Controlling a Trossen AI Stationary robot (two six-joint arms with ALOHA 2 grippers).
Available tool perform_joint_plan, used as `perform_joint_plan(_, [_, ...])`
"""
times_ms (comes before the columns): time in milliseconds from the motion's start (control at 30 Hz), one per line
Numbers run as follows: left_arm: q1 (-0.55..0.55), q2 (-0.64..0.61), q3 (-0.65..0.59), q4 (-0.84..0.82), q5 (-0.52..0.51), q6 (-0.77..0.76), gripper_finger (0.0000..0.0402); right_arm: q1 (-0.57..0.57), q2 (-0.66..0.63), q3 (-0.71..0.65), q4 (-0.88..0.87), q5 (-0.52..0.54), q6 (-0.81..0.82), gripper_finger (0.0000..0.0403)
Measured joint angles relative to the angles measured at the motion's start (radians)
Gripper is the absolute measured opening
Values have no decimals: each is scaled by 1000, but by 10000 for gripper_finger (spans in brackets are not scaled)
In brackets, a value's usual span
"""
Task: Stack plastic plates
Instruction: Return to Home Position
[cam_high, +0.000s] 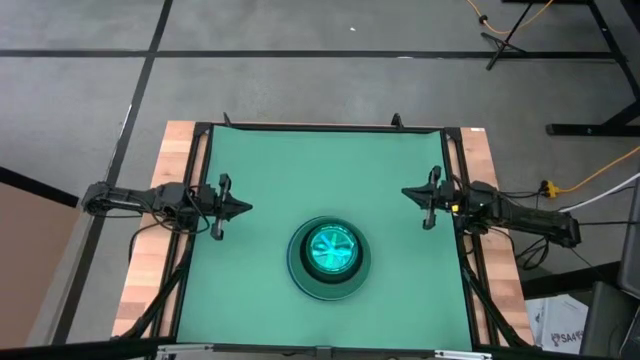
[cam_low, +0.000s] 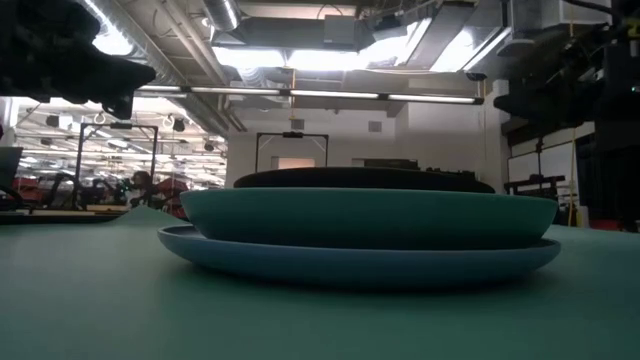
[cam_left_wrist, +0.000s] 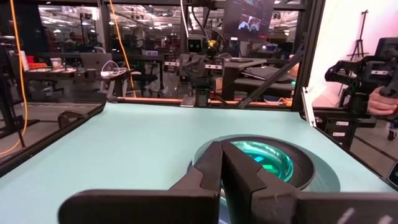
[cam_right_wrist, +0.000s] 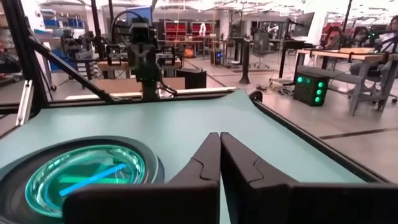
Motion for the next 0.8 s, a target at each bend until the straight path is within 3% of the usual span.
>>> perform_joint_plan(800, [0,5,0,-3,-8,31,4,0,8,0,-10,-27,34,1])
